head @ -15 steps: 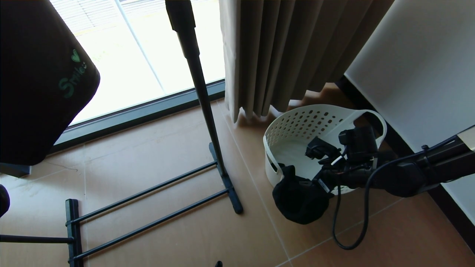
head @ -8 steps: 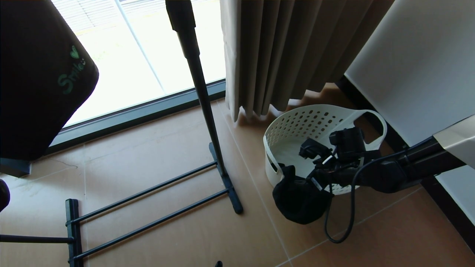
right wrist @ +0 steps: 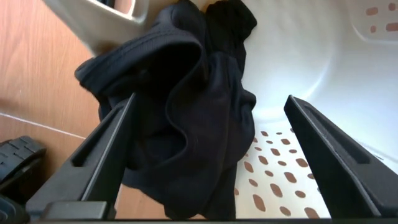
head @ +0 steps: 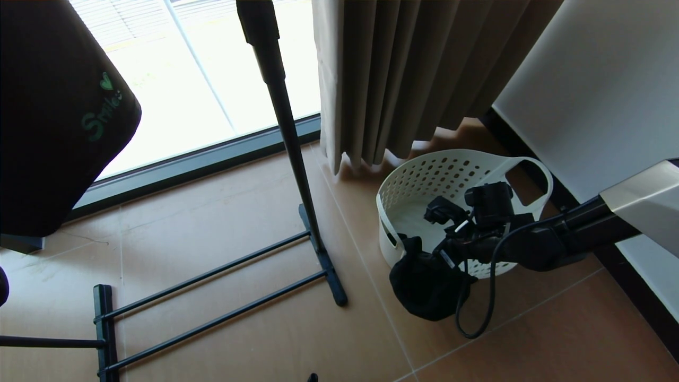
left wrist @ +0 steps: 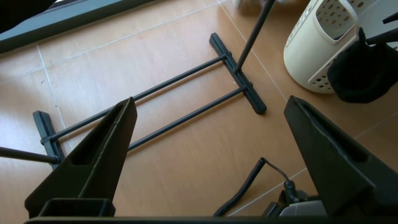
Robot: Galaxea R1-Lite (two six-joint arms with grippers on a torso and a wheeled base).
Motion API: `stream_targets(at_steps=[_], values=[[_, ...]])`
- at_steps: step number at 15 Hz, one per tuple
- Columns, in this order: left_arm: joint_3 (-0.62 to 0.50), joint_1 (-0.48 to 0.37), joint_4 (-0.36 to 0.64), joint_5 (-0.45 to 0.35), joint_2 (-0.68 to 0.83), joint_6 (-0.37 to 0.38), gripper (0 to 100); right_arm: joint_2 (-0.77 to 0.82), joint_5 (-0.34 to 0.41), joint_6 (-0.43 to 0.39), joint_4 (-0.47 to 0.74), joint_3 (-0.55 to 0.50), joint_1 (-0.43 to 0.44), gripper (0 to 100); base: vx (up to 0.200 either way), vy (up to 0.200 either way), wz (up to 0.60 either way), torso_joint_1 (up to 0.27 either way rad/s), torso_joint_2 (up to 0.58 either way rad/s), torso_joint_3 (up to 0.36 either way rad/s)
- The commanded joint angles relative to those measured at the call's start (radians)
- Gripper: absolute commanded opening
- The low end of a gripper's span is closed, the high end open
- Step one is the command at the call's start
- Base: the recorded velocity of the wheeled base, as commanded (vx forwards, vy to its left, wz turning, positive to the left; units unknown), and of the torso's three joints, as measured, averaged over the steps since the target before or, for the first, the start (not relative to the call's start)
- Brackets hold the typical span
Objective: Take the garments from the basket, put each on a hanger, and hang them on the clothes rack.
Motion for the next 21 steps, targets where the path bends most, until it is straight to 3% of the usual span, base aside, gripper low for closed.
stream_targets(at_steps=[1,9,16,17,21], values=[[0.0,0.001,0.0,0.0,0.0,0.0,100,0.028,-0.001,0.008,-0.002,-0.018,0.0,100,0.0,0.0,0.0,0.0,0.0,0.0],[0.0,0.001,0.0,0.0,0.0,0.001,100,0.081,-0.001,0.047,-0.004,-0.077,-0.012,100,0.0,0.0,0.0,0.0,0.0,0.0],[0.0,-0.001,0.0,0.001,0.0,0.0,100,0.098,0.005,0.068,-0.005,-0.067,-0.008,100,0.0,0.0,0.0,0.0,0.0,0.0],[0.0,0.001,0.0,0.001,0.0,0.0,100,0.1,0.007,0.079,-0.011,-0.066,-0.006,0,0.0,0.0,0.0,0.0,0.0,0.0],[0.0,0.001,0.0,0.001,0.0,0.001,100,0.143,0.011,0.119,-0.194,-0.014,0.006,0,0.0,0.0,0.0,0.0,0.0,0.0]])
